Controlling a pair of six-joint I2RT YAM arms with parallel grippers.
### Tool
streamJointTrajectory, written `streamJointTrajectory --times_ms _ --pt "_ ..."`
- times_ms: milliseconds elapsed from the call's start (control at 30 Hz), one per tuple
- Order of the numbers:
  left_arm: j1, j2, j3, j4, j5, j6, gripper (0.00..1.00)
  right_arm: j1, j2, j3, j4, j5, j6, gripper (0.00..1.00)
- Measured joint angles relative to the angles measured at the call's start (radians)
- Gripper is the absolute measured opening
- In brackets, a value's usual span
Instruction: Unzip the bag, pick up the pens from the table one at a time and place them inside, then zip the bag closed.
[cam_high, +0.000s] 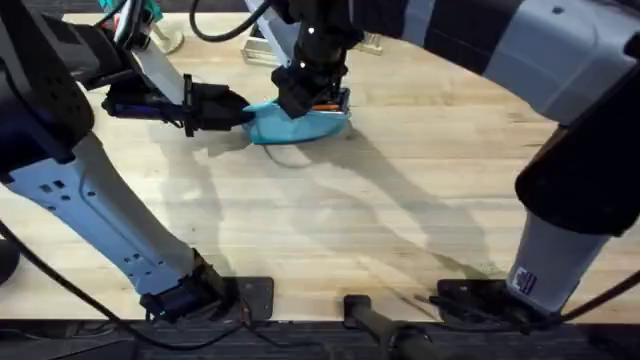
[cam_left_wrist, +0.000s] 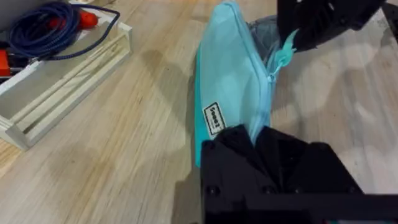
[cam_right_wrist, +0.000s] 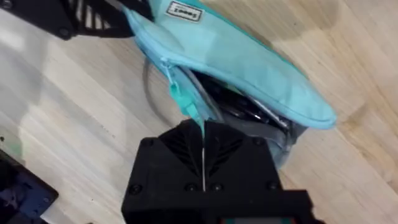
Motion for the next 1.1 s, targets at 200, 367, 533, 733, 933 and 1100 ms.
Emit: streamJointTrajectory --times_ms 200,367,533,733,933,1100 --pt "0.001 0.0 0.0 0.001 0.0 0.0 0.042 -0.001 0.0 0.0 -0.007 -0.028 -0.001 0.031" --pt "0.002 0.0 0.0 0.001 0.0 0.0 0.042 -0.002 0.0 0.0 -0.011 -0.045 -0.005 0.031" --pt "0.002 0.0 0.0 0.0 0.0 0.0 0.042 -0.016 0.0 0.0 -0.019 -0.032 -0.007 0.03" --pt "0.005 0.0 0.0 0.005 0.0 0.0 0.042 -0.085 0.0 0.0 -0.075 -0.005 -0.011 0.03" --pt "0.005 0.0 0.0 0.006 0.0 0.0 0.042 -0.177 0.0 0.0 -0.098 0.016 -0.013 0.031" --pt "0.005 0.0 0.0 0.006 0.0 0.0 0.042 -0.234 0.0 0.0 -0.105 0.024 -0.029 0.03"
